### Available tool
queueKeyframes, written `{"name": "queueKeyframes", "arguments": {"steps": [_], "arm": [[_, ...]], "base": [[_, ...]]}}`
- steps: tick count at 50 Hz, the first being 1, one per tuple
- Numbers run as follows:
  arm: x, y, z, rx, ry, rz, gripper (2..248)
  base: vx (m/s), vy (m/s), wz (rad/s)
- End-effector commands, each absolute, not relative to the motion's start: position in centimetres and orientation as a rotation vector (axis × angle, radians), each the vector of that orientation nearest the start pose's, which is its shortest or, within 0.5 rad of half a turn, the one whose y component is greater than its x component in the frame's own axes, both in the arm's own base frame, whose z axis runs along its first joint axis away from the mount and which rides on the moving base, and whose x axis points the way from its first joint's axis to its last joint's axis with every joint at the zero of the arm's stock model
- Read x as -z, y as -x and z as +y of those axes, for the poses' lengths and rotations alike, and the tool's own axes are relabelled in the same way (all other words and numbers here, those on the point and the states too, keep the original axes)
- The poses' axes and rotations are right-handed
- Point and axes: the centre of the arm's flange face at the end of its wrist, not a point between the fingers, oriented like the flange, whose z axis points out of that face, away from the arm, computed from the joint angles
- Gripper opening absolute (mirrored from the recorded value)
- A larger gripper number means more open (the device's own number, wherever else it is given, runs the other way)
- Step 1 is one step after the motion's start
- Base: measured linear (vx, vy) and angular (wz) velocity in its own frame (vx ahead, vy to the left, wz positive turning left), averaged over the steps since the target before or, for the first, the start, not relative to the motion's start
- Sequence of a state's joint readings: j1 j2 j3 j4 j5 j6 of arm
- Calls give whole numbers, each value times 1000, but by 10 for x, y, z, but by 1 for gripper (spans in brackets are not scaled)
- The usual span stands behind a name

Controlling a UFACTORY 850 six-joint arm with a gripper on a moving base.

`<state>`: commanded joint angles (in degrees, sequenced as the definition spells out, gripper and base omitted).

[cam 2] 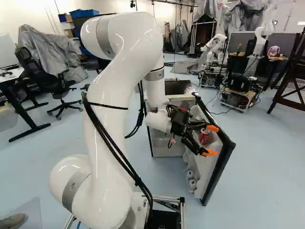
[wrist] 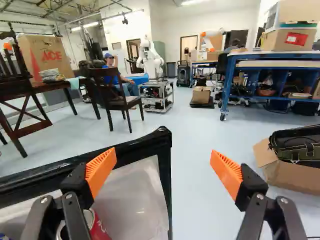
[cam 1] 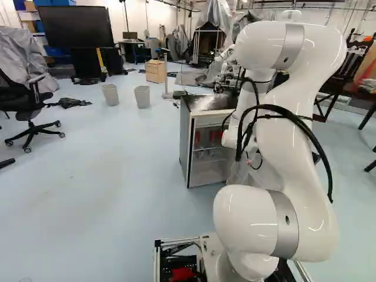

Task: Grab a drink from the fridge

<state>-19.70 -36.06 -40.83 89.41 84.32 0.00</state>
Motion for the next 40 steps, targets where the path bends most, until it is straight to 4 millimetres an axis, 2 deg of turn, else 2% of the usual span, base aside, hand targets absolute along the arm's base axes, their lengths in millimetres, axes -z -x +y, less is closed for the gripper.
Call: {"name": "queueKeyframes", "arguments": {"steps": [22, 31, 40], "arm": [[-259, -373, -274, -967, -857, -1542, 247], [-259, -373, -277, -965, -849, -1545, 247], [-259, -364, -267, -961, -877, -1528, 247]], "base": [[0, 0, 0], [0, 0, 0], [0, 0, 0]]}}
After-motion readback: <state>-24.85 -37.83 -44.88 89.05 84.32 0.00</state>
